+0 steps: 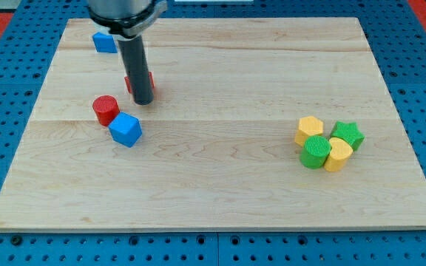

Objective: Move red star closer to the blue triangle

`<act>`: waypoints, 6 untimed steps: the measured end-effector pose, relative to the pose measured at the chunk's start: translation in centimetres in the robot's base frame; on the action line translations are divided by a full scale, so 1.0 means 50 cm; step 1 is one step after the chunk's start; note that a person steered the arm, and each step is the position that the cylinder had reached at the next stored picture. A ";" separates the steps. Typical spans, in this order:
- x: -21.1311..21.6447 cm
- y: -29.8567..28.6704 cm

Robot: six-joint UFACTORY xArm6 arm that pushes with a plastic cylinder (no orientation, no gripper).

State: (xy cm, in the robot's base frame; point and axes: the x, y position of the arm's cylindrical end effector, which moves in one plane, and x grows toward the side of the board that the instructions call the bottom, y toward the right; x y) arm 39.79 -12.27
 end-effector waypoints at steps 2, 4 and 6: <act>-0.042 -0.004; -0.079 0.028; -0.157 0.025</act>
State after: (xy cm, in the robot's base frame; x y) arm 31.95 -11.04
